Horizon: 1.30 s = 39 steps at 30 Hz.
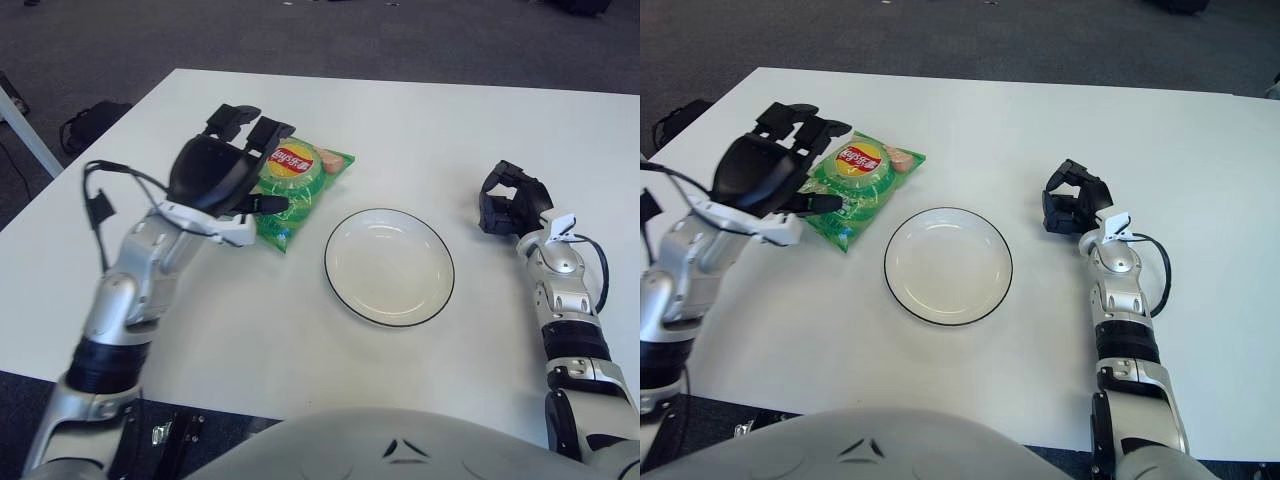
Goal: Put the snack into the plate.
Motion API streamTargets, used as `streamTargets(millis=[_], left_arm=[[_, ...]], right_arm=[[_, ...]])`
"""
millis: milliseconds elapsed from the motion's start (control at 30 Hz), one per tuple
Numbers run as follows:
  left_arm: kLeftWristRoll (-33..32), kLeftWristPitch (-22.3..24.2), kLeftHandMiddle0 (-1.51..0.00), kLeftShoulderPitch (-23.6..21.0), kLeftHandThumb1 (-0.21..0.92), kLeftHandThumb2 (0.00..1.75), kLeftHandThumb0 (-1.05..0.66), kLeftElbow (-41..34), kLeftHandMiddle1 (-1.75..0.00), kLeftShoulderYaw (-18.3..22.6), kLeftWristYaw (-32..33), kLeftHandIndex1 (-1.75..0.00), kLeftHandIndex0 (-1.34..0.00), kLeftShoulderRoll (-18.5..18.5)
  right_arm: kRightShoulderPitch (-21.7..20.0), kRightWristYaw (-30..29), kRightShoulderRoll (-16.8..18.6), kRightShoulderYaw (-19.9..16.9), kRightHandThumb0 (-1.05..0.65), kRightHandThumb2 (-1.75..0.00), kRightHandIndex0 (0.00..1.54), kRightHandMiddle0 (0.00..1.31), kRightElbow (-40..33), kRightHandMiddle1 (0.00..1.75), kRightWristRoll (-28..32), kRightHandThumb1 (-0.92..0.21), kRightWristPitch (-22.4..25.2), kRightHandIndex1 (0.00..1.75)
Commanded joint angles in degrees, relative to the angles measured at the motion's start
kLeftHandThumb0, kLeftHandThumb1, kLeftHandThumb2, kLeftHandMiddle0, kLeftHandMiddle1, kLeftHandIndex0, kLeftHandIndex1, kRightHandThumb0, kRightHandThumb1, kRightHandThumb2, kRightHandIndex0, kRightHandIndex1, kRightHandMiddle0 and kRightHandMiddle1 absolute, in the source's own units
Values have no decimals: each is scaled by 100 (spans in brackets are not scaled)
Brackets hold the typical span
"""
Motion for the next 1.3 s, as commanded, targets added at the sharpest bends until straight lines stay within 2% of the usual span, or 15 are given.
streamTargets(millis=[0,200,367,633,967,1167,1267], left_arm=[[372,595,-2,-402,92,71,-81,102,-33,-241,-304,-38,0,-245],[838,1368,0,-499,92,75,-88,13,-15,-471,-787,-17,0,-499],[1214,2029,0,-881,92,83,-101,489,-2,-794,-951,-3,0,-923],[1415,2695,0,-1333,92,94,-105,1105,0,-1144,-1067,0,0,-1253],[1867,3834,0,-1669,92,109,-105,1611,0,-1617,-1445,0,0,-1948],[2020,4320,0,-1824,92,111,-105,1848,0,-1759,-1596,0,0,-2131],[2141,4722,0,-1901,92,110,-105,2026,0,-1835,-1745,0,0,-2342]], right_arm=[[356,29,124,134,-48,-130,133,60,234,175,-144,-33,343,175],[398,7,134,149,-48,-130,133,60,146,175,-134,-33,385,175],[453,-27,128,189,-48,-130,133,60,-35,175,-159,-33,490,175],[521,-21,99,196,-48,-130,133,61,-201,175,-130,-33,626,175],[513,103,46,203,-49,-132,133,62,-135,175,-110,-31,543,175],[505,144,46,193,-49,-133,133,63,-93,175,-112,-31,501,175],[501,131,34,213,-49,-133,133,63,-97,175,-157,-30,472,175]])
